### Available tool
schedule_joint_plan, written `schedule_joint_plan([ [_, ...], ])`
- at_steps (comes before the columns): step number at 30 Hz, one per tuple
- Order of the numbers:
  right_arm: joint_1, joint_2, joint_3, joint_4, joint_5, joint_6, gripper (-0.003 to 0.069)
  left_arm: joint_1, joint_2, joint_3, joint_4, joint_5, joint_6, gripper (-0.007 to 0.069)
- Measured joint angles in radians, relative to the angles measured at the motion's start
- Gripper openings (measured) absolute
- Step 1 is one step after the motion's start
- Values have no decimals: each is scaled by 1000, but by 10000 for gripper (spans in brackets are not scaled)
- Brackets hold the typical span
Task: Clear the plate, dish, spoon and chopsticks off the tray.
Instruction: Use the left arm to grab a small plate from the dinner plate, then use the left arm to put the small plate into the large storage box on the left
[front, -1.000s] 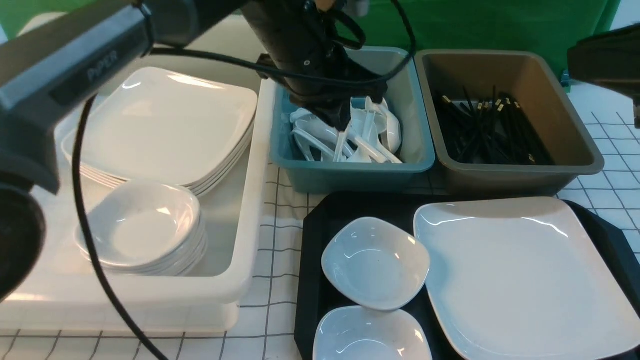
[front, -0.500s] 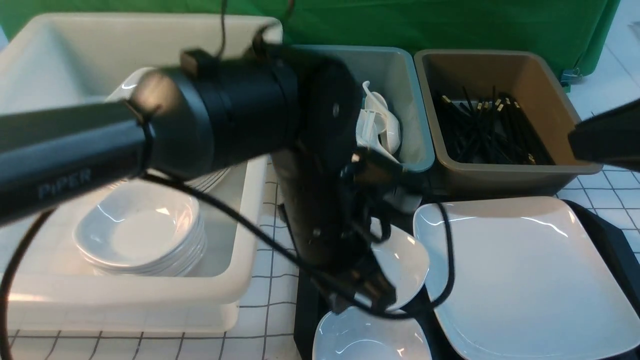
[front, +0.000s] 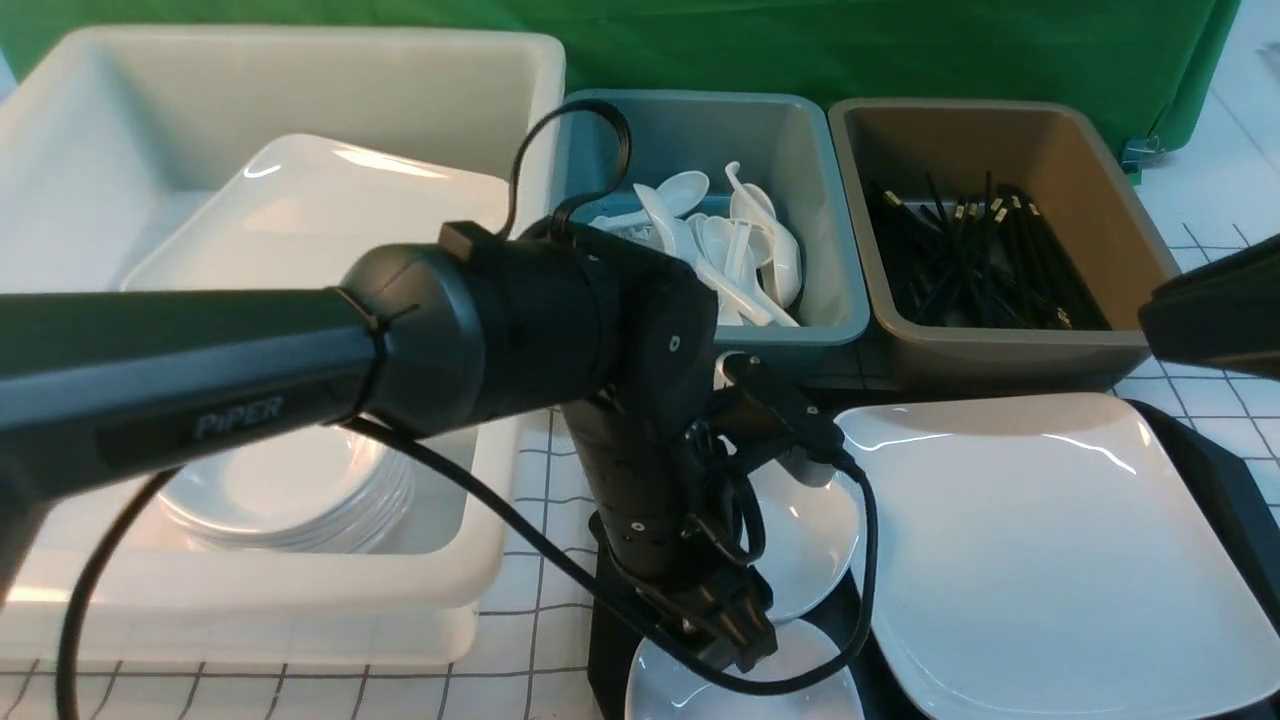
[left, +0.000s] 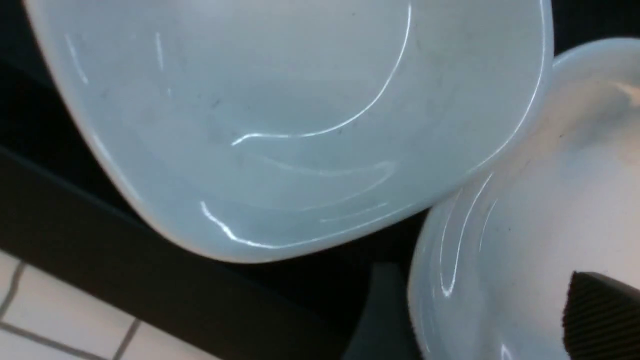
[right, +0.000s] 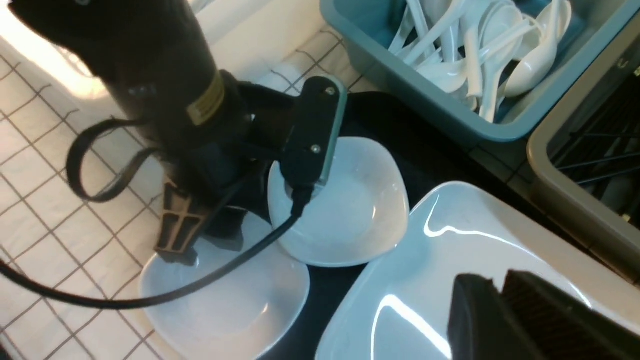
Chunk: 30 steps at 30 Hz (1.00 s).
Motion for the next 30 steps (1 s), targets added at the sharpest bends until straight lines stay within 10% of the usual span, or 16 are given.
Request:
schedule_joint_plan([
  [12, 0, 0, 0, 0, 114, -1, 93, 0, 88, 1, -14, -11, 10, 482],
  [20, 0, -1, 0, 0, 129, -2, 93, 3, 102, -6, -20, 7, -2, 186],
  [30, 0, -1, 0, 0, 128, -25, 93, 6, 48, -92, -14, 204, -85, 52],
])
